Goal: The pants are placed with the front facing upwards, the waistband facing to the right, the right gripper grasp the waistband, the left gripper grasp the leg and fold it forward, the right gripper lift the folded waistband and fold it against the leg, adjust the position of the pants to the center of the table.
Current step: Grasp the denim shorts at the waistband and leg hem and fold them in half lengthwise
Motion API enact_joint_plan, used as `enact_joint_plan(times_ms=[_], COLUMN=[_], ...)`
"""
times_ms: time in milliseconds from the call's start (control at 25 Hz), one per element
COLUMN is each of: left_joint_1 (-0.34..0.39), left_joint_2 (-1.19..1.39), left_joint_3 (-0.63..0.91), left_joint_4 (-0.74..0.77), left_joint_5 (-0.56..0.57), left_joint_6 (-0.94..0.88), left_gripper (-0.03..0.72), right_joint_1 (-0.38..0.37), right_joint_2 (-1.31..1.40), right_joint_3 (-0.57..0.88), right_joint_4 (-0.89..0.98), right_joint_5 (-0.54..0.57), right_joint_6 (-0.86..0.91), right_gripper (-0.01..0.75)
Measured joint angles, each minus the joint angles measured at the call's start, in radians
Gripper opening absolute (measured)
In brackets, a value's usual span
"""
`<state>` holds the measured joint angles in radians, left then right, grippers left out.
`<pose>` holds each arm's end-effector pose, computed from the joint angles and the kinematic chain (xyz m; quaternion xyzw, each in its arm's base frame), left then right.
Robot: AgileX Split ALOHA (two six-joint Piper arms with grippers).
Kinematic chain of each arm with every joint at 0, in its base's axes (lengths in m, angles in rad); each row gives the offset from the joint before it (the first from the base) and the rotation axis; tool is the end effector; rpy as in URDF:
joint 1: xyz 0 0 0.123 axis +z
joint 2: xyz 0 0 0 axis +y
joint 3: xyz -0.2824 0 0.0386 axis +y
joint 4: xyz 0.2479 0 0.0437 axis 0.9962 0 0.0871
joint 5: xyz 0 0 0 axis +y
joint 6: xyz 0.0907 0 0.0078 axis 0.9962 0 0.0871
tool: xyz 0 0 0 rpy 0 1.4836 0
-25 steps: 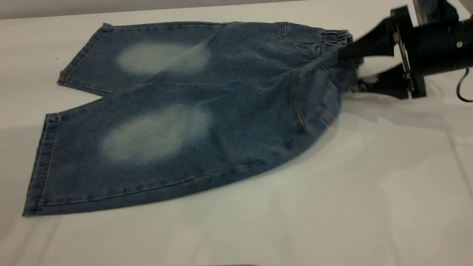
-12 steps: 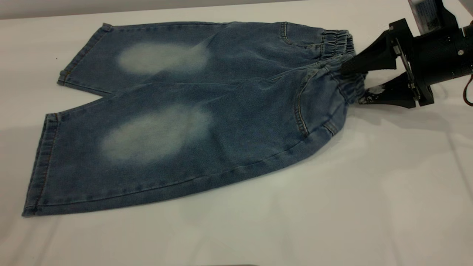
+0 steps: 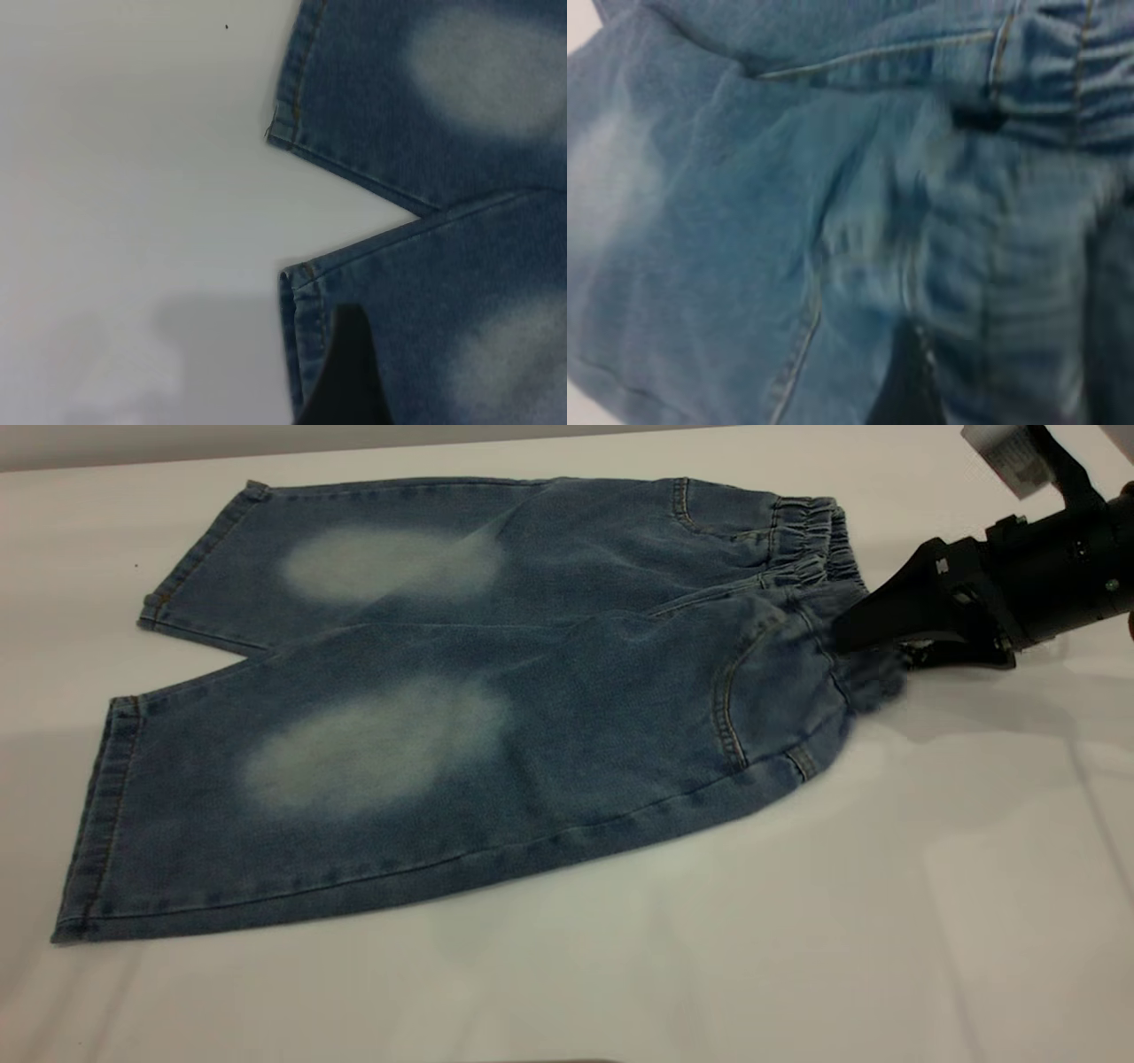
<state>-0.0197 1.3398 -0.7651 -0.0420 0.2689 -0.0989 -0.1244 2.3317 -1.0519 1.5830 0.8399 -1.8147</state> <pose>0.2708 -0.0064 0.2461 -0.0527 0.9167 -0.0366 0.3945 0.3645 0.0228 0.0199 -0.1246 0.8905 0.3628 0.2447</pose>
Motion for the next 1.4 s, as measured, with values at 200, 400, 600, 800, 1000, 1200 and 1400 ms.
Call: enact_joint_plan(times_ms=[200, 400, 600, 800, 1000, 1200, 1400], left_joint_1=[0.0, 0.0, 0.0, 0.0, 0.0, 0.0, 0.0], left_joint_2=[0.0, 0.0, 0.0, 0.0, 0.0, 0.0, 0.013], left_joint_3=[0.0, 0.0, 0.0, 0.0, 0.0, 0.0, -0.003], left_joint_4=[0.0, 0.0, 0.0, 0.0, 0.0, 0.0, 0.0], left_joint_5=[0.0, 0.0, 0.0, 0.003, 0.003, 0.008, 0.123], left_joint_6=[0.0, -0.002, -0.003, -0.003, -0.003, -0.003, -0.004], left_gripper=[0.547, 0.547, 0.547, 0.547, 0.547, 0.547, 0.547], right_joint_1=[0.0, -0.001, -0.001, -0.001, 0.007, 0.06, 0.066], right_joint_2=[-0.002, 0.002, 0.002, 0.002, 0.002, 0.002, 0.002], right_joint_3=[-0.002, -0.002, -0.002, -0.002, -0.002, -0.002, -0.002], right_joint_4=[-0.011, -0.129, -0.185, -0.186, -0.195, -0.213, -0.215], right_joint_5=[0.023, 0.202, 0.236, 0.237, 0.237, 0.193, 0.185], right_joint_6=[0.028, 0.209, 0.375, 0.427, 0.492, 0.536, 0.562], right_gripper=[0.506, 0.506, 0.469, 0.244, 0.125, 0.086, 0.038])
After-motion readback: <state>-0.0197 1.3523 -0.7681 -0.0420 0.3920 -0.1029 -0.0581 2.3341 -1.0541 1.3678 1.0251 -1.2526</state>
